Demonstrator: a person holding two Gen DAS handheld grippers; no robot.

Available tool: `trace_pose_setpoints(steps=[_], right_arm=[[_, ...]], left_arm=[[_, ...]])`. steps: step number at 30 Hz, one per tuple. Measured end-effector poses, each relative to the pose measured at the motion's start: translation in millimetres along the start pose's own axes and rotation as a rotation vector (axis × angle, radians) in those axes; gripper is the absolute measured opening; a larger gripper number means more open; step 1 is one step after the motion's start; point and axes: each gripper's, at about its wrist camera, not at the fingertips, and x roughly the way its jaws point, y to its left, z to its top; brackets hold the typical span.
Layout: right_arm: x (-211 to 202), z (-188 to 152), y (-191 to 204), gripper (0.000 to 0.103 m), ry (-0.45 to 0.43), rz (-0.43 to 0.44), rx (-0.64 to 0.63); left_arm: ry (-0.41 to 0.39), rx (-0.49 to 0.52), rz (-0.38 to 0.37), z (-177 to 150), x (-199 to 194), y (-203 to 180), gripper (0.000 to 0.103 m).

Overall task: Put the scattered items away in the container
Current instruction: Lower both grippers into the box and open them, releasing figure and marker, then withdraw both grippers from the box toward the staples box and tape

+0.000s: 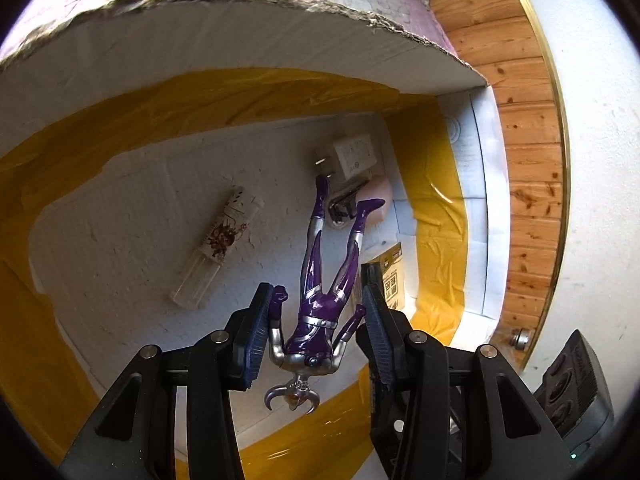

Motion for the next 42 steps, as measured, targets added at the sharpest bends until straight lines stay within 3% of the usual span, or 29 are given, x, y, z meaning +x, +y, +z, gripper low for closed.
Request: trace_pose_setpoints(steps=[4, 9, 21, 30, 36, 39, 42], right_arm=[[5, 3, -5, 0.014, 0.015, 0.0, -0.005], [2, 3, -11, 0.015, 0.009, 0.009, 0.015], [-21, -9, -8, 0.02, -0.056, 0.017, 0.055], [-41, -25, 1, 0.021, -0.101, 0.042, 0.077], [-56, -32, 0, 0.022, -0.144, 0.061, 0.104], [-65, -36, 3, 0.029, -0.183, 0.076, 0.12], [-76, -42, 8, 0.029, -0.216, 0.06, 0.125]], left_arm=[[-0.012, 0.017, 0.002, -2, 2, -9, 0.047], [0.015, -0.03, 0.042, -1, 15, -2, 0.049], [-0.031, -0.021, 0.016, 1, 6, -1, 0.056], [-0.095, 0.066, 0.065, -10, -20, -6, 0.056], [-0.177, 0.196, 0.158, -34, -44, -10, 0.056], [-0.222, 0.25, 0.189, -40, -56, -11, 0.056], [-0.275, 0.313, 0.207, -49, -67, -17, 0.056]])
